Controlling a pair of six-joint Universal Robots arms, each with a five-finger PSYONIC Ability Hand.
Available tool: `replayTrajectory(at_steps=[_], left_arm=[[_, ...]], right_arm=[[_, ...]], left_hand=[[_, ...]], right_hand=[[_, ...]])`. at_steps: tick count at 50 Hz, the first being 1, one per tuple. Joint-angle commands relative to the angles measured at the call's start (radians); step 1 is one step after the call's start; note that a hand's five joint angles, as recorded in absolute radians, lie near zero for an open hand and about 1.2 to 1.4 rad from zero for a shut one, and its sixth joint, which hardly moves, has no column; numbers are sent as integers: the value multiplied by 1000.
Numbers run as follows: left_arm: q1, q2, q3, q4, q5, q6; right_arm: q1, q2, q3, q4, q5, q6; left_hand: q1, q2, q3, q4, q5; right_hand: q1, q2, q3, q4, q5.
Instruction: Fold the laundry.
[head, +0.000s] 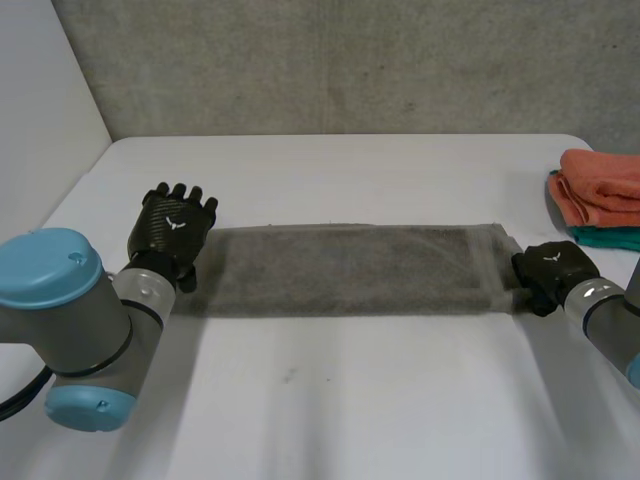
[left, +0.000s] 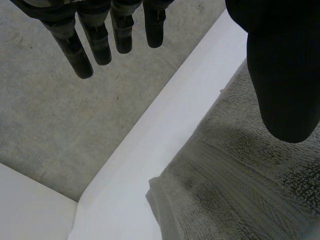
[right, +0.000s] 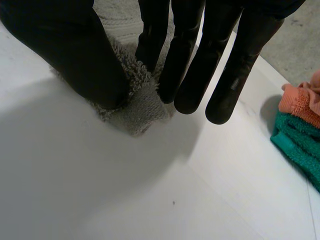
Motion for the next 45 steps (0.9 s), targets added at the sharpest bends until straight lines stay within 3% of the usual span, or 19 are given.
replayTrajectory(at_steps=[1, 7, 15, 21, 27, 30, 34, 39, 45], left_arm=[[2, 2, -4, 0, 0, 0], [2, 9, -7, 0, 0, 0], [-1, 14, -7, 0, -3, -2], [-1, 17, -9, -2, -4, 0], [-1, 34, -9, -2, -7, -2], [-1, 43, -9, -2, -9, -2], [0, 54, -12, -2, -11, -2], [6, 63, -20, -2, -11, -2], [9, 65, -23, -2, -12, -2]], right_arm=[[-47, -22, 7, 7, -7, -1], [-113, -60, 23, 21, -24, -38], [-342, -146, 23, 53, -16, -174], [-370, -180, 12, 54, -16, -286], [-129, -278, -29, 9, -33, -167], [-34, -286, -48, -18, -37, -130], [185, -271, -97, -62, -65, -127], [472, -147, -183, -107, -119, -147], [661, 19, -287, -98, -149, -205]], left_hand=[[-15, -28, -35, -30, -47], [-15, -28, -35, -30, -47], [-15, -28, -35, -30, -47], [-15, -28, -35, -30, -47], [-15, -28, -35, -30, -47], [-15, -28, -35, -30, -47], [-15, -28, -35, -30, -47], [-15, -28, -35, -30, -47], [-15, -28, -35, -30, -47]], right_hand=[[430, 218, 217, 213, 245], [430, 218, 217, 213, 245], [430, 218, 217, 213, 245], [430, 218, 217, 213, 245], [430, 218, 217, 213, 245], [430, 218, 217, 213, 245], [430, 218, 217, 213, 245], [430, 218, 217, 213, 245], [430, 218, 217, 213, 245]])
